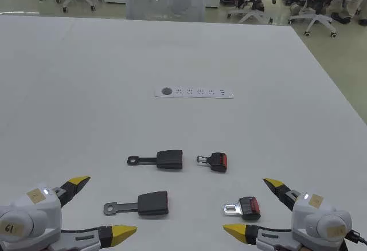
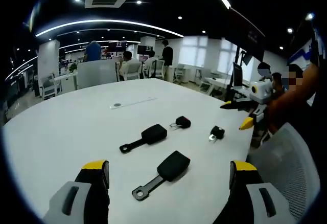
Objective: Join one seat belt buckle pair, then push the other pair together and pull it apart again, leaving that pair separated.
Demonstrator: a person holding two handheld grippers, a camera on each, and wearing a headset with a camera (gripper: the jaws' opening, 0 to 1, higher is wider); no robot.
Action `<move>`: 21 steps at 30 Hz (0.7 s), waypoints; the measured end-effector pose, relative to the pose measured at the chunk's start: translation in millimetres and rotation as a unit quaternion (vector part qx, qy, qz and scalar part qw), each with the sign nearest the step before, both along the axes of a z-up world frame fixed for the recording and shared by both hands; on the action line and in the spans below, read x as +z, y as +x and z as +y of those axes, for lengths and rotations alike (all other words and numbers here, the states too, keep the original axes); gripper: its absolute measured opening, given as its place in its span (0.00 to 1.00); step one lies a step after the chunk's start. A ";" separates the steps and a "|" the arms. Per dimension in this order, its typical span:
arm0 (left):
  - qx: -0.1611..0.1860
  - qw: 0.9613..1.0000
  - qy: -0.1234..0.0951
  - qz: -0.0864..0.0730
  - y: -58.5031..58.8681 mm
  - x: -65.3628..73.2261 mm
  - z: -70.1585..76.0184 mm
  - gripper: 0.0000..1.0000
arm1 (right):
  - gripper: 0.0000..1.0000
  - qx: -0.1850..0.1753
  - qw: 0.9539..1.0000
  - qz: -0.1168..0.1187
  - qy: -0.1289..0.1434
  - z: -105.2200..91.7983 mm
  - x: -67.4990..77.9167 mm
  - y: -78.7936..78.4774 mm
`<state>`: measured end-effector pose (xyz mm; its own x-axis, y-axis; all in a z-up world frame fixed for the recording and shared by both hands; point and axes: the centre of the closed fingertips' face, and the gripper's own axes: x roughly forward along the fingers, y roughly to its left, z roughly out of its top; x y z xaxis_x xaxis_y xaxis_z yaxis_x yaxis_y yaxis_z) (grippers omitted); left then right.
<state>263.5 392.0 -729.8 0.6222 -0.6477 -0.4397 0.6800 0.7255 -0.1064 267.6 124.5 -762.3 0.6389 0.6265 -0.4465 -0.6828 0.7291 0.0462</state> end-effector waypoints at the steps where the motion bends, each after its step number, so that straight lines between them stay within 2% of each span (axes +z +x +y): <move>1: 0.000 1.000 0.000 0.000 0.2 0.2 -0.2 1.00 | 0.96 0.000 1.000 0.000 0.001 0.0 0.1 -0.1; 21: -0.005 1.000 0.004 0.000 2.8 -0.6 -1.9 1.00 | 0.96 -0.002 1.000 -0.002 -0.001 -1.3 0.5 1.3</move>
